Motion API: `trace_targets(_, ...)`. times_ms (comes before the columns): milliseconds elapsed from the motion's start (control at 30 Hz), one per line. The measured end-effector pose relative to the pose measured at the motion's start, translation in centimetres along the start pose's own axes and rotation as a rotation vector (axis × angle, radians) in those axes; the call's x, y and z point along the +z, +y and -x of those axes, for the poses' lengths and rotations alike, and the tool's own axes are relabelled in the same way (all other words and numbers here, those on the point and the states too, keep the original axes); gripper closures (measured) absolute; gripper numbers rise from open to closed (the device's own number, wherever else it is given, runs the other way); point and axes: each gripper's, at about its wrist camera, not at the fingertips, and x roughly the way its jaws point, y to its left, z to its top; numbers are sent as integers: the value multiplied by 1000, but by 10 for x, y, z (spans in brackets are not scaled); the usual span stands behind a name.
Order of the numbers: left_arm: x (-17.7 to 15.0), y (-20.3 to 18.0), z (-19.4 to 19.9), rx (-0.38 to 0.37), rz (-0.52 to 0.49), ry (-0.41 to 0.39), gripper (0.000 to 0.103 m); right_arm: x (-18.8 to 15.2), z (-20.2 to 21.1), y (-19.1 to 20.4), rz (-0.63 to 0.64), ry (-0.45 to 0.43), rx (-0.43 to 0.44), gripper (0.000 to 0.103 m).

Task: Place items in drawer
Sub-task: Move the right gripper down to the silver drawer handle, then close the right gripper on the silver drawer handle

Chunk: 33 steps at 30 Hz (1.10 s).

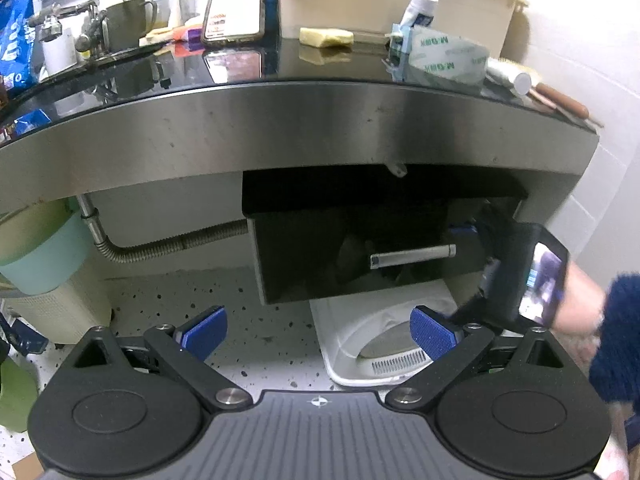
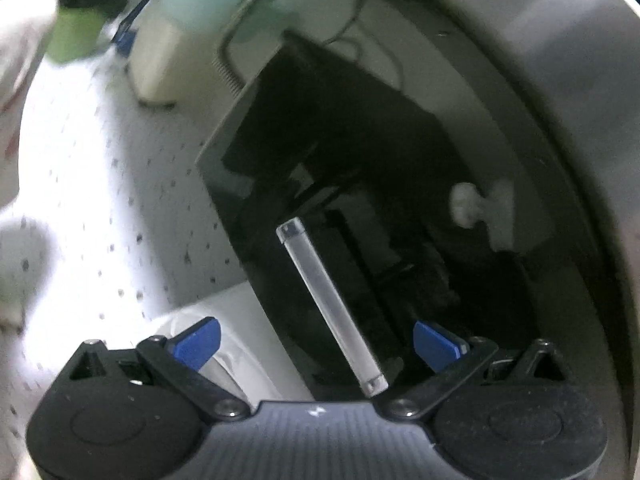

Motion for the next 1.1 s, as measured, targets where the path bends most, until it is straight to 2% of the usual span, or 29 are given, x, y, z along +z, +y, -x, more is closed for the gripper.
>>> trace_targets(133, 0, -2, -2, 7, -20, 9, 4, 3, -22, 12, 187, 39, -6, 0)
trace_targets(433, -2, 1, -10, 20, -30, 58, 4, 1, -47, 21, 308, 77, 60, 0)
trace_targets(733, -6, -2, -16, -8, -17, 85, 4, -2, -68, 31, 428, 115, 112, 0)
trace_targets(1100, -7, -11, -13, -3, -40, 96, 4, -1, -64, 36, 400, 122, 83, 0)
